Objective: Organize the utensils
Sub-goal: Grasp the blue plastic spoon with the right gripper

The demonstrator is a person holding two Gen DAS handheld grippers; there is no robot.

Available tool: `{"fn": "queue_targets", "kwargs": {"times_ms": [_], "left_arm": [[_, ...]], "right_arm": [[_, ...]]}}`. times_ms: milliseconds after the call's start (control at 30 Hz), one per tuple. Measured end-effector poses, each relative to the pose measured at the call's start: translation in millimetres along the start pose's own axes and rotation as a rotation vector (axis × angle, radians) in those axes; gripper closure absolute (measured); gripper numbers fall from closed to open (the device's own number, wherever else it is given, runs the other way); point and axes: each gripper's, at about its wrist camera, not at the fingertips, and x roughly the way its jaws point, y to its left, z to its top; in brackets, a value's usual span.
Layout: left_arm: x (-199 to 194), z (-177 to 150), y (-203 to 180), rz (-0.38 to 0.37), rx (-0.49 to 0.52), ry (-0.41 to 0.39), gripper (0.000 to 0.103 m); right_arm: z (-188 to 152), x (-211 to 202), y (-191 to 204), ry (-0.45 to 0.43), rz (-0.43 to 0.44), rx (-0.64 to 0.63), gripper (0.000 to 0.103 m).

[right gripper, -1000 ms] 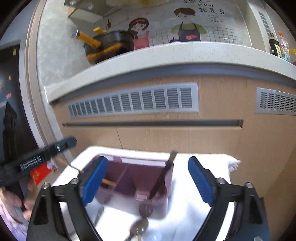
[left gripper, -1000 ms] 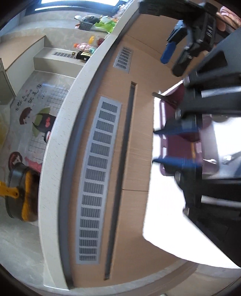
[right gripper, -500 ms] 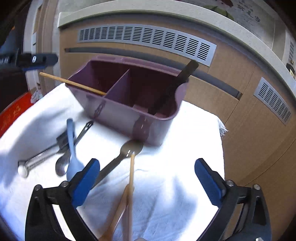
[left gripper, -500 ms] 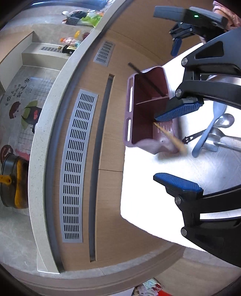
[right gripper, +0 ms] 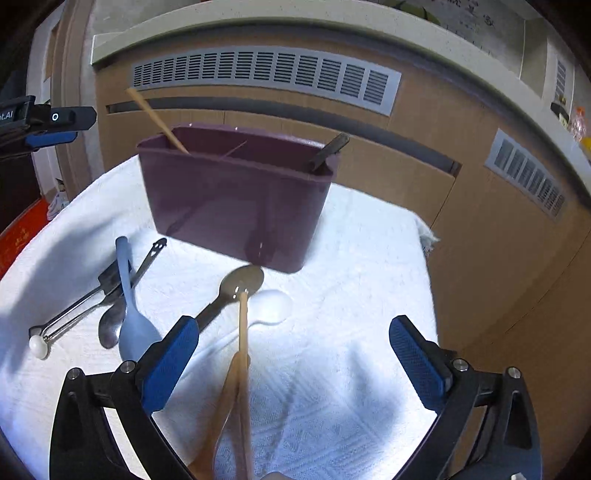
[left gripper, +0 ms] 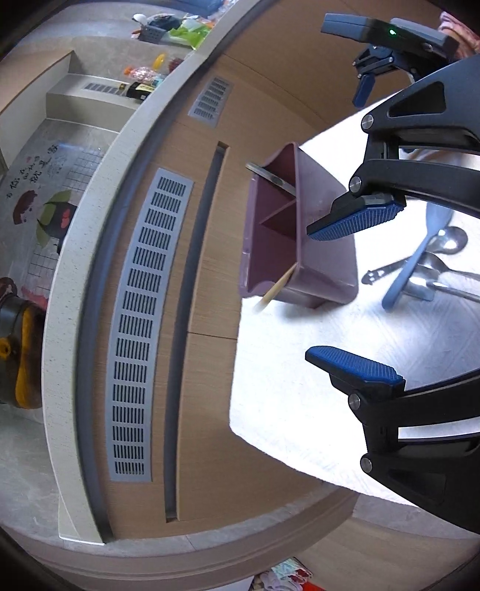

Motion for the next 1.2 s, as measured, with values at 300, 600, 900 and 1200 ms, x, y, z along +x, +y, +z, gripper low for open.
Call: {"fn": "queue_targets", "kwargs": {"times_ms": [300,600,900,1200], "left_arm": [[42.3,-42.0,11.0,-0.036,-0.06,0.278,0.043],[85.4,-63.1,-14.3,0.022,-0.166,0.414,0.043],[62.1,-66.7,-12.5,0.021,-0.086,0.356,0.043],[-1.2,-68.4,39.1,0.043,-0.007,0.245,0.043]], "right_arm": [[-17.8,-4.7,2.8,0.033,0.117,-0.005,0.001],[-19.9,-4.6,3.0,0.042,0.087,0.05,0.001],[-28.2,-7.8,3.4,0.027,0.14,0.054,0.002],[17.9,30.1,54.9,0.147,0.46,-0.072,0.066]]}}
